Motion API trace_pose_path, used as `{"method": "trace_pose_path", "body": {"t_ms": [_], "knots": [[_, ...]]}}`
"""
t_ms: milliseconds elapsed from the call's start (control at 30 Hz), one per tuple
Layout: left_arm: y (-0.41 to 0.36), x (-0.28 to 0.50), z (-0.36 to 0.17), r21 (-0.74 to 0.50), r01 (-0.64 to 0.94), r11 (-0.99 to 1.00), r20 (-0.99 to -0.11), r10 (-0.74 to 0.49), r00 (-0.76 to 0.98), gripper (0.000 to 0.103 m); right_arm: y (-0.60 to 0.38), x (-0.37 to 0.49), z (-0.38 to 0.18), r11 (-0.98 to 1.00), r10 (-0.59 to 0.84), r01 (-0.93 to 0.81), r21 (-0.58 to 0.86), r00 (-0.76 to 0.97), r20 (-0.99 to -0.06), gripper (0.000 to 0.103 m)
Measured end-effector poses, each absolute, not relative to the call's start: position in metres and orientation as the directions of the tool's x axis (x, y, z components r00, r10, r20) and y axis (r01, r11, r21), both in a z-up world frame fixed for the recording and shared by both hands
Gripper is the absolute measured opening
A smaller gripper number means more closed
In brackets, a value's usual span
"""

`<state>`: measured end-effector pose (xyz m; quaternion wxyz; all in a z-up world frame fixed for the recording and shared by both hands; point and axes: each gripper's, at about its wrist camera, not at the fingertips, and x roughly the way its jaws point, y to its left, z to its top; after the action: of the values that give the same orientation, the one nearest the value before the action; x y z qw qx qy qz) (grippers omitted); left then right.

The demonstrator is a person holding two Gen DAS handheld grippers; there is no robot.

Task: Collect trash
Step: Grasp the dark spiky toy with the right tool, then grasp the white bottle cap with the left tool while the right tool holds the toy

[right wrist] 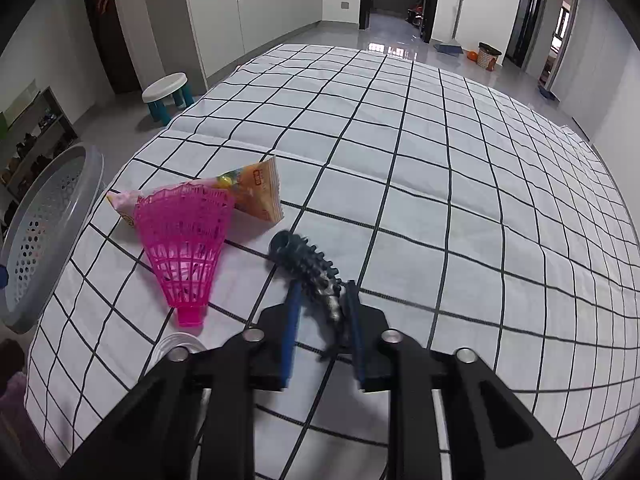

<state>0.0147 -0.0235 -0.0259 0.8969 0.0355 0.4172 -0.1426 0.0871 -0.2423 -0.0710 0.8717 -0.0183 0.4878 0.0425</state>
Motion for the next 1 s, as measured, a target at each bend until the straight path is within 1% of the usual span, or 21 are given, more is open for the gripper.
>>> {"method": "trace_pose_path", "body": {"t_ms": [133,433,567,767,1000], "knots": [[-0.028,0.011,-0.026,-0.049,0.295,0.954,-0.757,-0.228,0.612,0.09,-0.245,0.081,-0.068,0.998,0.061,-0.06,0.035,0.512,-0.857,0.017],[-0.046,0.001,-0.028,-0.071,0.315,0.946,-0.766,-0.254,0.591,0.09,-0.26,0.048,-0.044,0.991,0.085,0.041,0.129,0.553,-0.829,0.017],[-0.06,0.0,-0.032,-0.051,0.328,0.943,-0.773,-0.245,0.585,0.09,-0.265,0.031,-0.034,0.987,0.074,0.072,0.141,0.577,-0.814,0.017],[-0.077,0.009,-0.041,-0.04,0.327,0.944,-0.788,-0.231,0.571,0.09,-0.283,0.004,-0.019,0.972,0.088,0.12,0.2,0.606,-0.791,0.017],[-0.102,0.021,-0.051,-0.016,0.323,0.946,-0.802,-0.205,0.561,0.09,-0.303,-0.013,-0.012,0.966,0.07,0.154,0.21,0.622,-0.78,0.017]]}}
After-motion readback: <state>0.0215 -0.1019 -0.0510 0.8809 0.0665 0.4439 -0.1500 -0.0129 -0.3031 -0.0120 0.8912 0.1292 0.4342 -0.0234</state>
